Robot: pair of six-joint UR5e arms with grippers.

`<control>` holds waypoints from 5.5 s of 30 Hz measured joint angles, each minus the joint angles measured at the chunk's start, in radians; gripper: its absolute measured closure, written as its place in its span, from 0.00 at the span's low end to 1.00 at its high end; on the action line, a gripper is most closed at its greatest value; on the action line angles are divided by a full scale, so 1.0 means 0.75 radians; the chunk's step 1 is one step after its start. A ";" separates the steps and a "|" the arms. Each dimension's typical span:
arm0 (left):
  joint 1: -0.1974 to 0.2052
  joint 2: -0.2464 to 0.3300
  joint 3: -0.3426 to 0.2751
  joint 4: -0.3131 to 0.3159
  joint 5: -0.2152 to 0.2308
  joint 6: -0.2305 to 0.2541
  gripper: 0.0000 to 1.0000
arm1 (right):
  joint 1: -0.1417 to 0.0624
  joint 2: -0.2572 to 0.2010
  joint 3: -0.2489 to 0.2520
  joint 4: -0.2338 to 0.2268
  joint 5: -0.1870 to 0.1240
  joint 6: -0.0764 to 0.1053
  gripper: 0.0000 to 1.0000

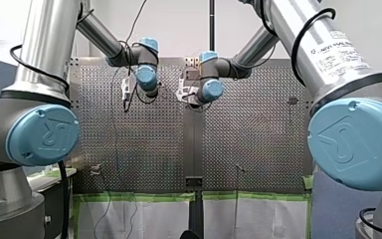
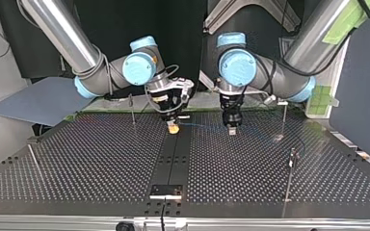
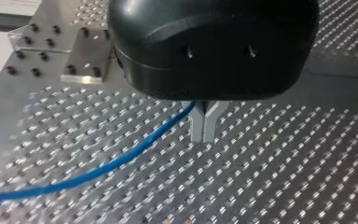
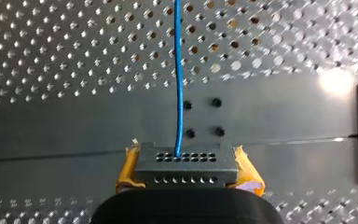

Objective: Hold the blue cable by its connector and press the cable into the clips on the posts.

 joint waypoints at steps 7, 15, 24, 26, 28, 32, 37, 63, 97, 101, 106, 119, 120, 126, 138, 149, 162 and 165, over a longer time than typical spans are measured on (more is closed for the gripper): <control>-0.084 -0.003 -0.082 0.083 -0.073 0.004 1.00 | -0.003 0.002 0.085 -0.085 0.074 -0.052 1.00; -0.154 -0.045 -0.176 0.179 -0.108 0.028 1.00 | -0.021 0.003 0.176 -0.176 0.106 -0.092 1.00; -0.197 -0.152 -0.260 0.288 -0.114 0.020 1.00 | -0.031 0.004 0.279 -0.279 0.126 -0.072 1.00; -0.202 -0.173 -0.279 0.314 -0.109 0.020 1.00 | -0.032 0.004 0.305 -0.305 0.125 -0.056 1.00; -0.207 -0.188 -0.289 0.338 -0.109 0.020 1.00 | -0.032 0.005 0.328 -0.328 0.125 -0.051 1.00; -0.213 -0.228 -0.299 0.388 -0.108 0.020 1.00 | -0.035 0.014 0.375 -0.375 0.132 -0.042 1.00; -0.230 -0.280 -0.301 0.441 -0.105 0.019 1.00 | -0.038 0.060 0.433 -0.432 0.135 -0.032 1.00; -0.308 -0.566 -0.281 0.746 -0.161 0.093 1.00 | -0.083 0.261 0.739 -0.739 0.278 -0.005 1.00; -0.507 -0.968 -0.064 1.003 -0.189 0.076 1.00 | -0.372 0.512 1.057 -1.149 0.133 0.022 1.00; -0.512 -1.015 -0.027 0.991 -0.188 0.076 1.00 | -0.420 0.482 1.057 -1.196 0.085 0.015 1.00; -0.515 -1.049 -0.004 0.982 -0.185 0.076 1.00 | -0.475 0.431 1.058 -1.250 0.031 0.011 1.00; -0.535 -1.068 0.096 0.958 -0.187 0.055 1.00 | -0.601 0.282 1.046 -1.406 -0.075 -0.003 1.00; -0.538 -1.074 0.104 0.953 -0.188 0.054 1.00 | -0.603 0.279 1.042 -1.416 -0.076 -0.004 1.00; -0.557 -1.132 0.168 0.896 -0.197 0.024 1.00 | -0.620 0.322 1.009 -1.464 -0.077 -0.009 1.00; -0.604 -1.195 0.304 0.827 -0.296 -0.018 1.00 | -0.646 0.439 0.944 -1.464 -0.084 -0.024 1.00; -0.628 -1.204 0.431 0.802 -0.342 -0.031 1.00 | -0.694 0.486 0.902 -1.419 -0.085 0.002 1.00; -0.627 -1.267 0.547 0.752 -0.340 -0.027 1.00 | -0.759 0.489 0.838 -1.319 -0.088 0.002 1.00; -0.626 -1.267 0.560 0.752 -0.329 -0.028 1.00 | -0.775 0.489 0.834 -1.317 -0.088 -0.010 1.00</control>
